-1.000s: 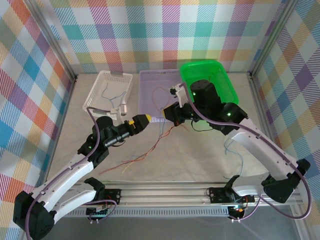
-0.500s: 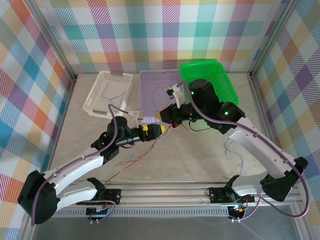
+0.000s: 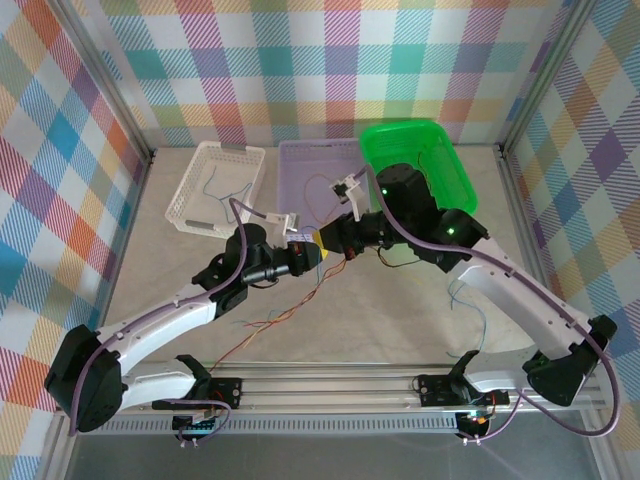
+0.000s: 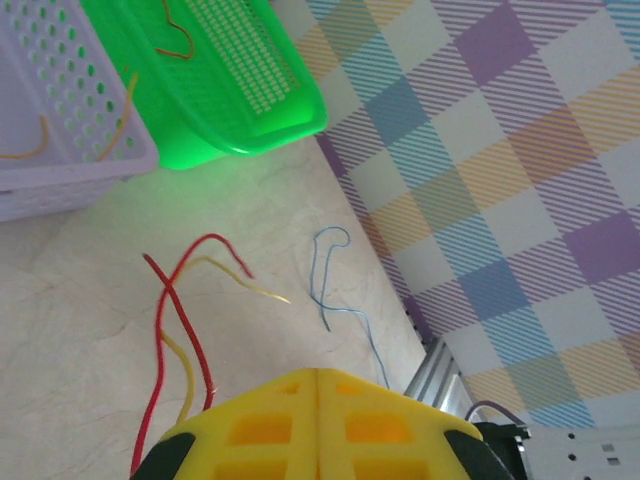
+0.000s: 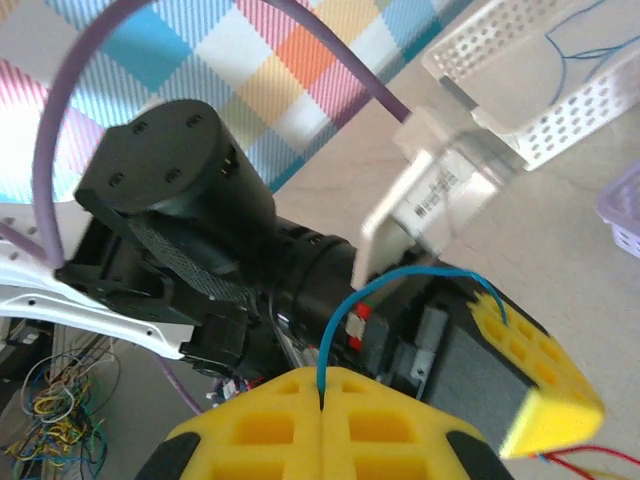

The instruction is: Untangle the cables

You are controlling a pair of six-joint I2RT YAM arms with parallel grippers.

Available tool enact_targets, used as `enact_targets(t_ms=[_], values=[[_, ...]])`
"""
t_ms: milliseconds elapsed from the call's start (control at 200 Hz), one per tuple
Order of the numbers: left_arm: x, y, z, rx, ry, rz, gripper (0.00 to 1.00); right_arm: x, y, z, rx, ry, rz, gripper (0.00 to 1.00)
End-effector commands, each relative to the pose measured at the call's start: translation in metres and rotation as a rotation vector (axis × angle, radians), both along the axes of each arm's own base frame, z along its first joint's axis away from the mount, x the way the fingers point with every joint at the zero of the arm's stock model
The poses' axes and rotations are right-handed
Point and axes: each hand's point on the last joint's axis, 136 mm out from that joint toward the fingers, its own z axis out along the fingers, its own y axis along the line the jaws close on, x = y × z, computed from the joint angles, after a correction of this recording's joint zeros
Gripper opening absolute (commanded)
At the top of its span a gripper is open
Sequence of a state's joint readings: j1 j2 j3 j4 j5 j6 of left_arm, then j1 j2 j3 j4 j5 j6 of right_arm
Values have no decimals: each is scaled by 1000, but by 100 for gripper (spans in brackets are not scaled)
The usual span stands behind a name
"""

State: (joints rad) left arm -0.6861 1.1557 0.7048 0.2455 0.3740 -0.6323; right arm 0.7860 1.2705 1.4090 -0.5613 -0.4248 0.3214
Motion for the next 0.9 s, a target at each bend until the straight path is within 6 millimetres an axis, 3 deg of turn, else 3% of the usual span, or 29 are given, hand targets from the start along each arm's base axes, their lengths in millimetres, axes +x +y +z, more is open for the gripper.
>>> enact_targets(t_ms=[0,135,230,430,590,895], values=[[10,9,20,20,-46,88,0,2,-16,7,22,-49,-92,22],[24,11,27,-5,3,168,0,-2,-34,-6,50,-89,-155,59],[35,9,38,-36,31,214,0,-14,-38,-22,95,-75,-133,70],[47,3,65,-107,67,256,0,-22,-24,-81,126,32,-74,71],[49,8,85,-160,77,301,0,-20,-5,-108,155,-15,-51,71],[45,9,120,-225,40,338,0,2,23,-147,130,-107,-125,70]])
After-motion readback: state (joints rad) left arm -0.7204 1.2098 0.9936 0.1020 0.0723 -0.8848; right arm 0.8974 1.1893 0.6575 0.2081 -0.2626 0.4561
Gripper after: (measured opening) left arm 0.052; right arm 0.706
